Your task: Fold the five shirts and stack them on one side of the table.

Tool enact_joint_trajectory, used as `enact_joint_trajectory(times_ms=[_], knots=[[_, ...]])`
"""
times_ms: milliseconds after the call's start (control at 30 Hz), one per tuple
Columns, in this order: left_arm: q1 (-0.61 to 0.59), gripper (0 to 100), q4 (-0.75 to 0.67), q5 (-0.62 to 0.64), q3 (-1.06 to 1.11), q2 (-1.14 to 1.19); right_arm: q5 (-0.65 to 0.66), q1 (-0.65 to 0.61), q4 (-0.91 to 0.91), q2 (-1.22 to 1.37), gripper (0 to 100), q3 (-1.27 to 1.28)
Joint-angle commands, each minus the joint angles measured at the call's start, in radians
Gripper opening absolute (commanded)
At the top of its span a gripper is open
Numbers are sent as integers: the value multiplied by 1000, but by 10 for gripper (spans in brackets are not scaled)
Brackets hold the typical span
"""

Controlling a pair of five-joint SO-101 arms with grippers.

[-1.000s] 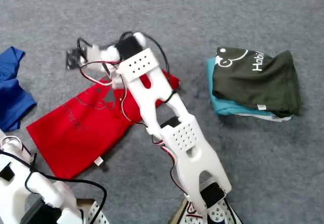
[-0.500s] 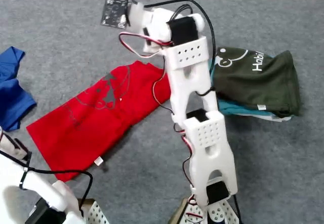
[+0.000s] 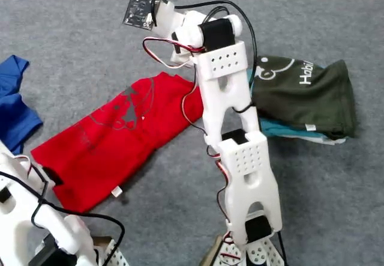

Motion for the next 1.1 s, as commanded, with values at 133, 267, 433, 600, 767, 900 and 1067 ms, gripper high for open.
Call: enact_joint_trajectory(times_ms=[133,267,433,600,767,900,1067], knots=[[15,243,-104,115,68,-8,-14,15,17,-85,5,2],[17,243,-153,118,118,-8,-14,16,17,-84,5,2],[23,246,-175,130,121,-8,-14,15,17,-70,5,58],[89,243,-178,130,153,-7,-14,15,17,-71,5,137],[95,243,-173,130,150,-18,-14,16,17,-71,5,142],[95,243,-172,130,115,-8,-14,16,17,-70,5,147],[97,243,-180,132,110,-8,-11,16,17,-68,5,142]])
